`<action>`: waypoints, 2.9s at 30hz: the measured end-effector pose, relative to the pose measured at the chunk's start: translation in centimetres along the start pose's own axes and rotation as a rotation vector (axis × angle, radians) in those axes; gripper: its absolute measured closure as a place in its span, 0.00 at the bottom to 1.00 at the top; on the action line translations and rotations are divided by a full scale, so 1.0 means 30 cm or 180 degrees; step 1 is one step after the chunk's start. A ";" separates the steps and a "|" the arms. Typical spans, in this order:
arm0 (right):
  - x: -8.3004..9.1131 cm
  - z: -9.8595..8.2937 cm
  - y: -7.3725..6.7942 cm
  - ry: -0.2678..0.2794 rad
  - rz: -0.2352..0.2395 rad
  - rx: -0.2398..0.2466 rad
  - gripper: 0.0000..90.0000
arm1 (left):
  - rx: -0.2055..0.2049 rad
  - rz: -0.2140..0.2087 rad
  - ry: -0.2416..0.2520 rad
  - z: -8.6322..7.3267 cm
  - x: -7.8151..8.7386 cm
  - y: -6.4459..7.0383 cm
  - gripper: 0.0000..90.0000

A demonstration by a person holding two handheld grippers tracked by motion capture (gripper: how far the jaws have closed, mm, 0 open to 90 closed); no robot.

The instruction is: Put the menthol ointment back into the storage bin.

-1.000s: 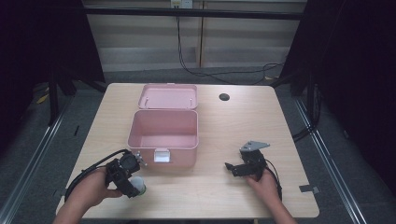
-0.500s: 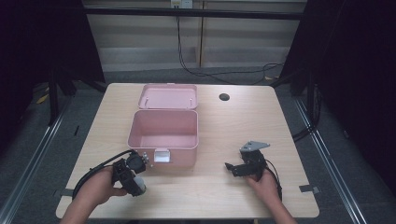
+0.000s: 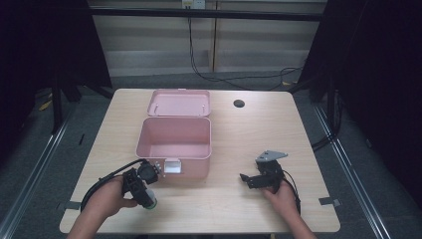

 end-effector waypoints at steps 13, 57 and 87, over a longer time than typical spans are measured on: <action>0.001 -0.001 0.001 0.0002 -0.0003 0.0009 0.16 | 0.0027 -0.0061 0.0027 0.006 0.013 0.012 0.57; 0.002 -0.002 -0.001 -0.0001 -0.0014 -0.0023 0.16 | 0.0233 -0.0199 0.0127 0.041 0.369 -0.063 0.57; 0.003 -0.003 -0.002 -0.0002 -0.0016 -0.0021 0.16 | 0.0321 -0.0019 0.0202 0.197 0.490 -0.138 0.57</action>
Point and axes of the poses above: each handheld gripper's, and its own axes: x roughly backward along the jaws, z roughly out of its top, y roughly to its right, the point moved 4 cm from there along -x, roughly forward along the jaws, and after that the axes turned 1 degree about y, right-handed, at the moved point
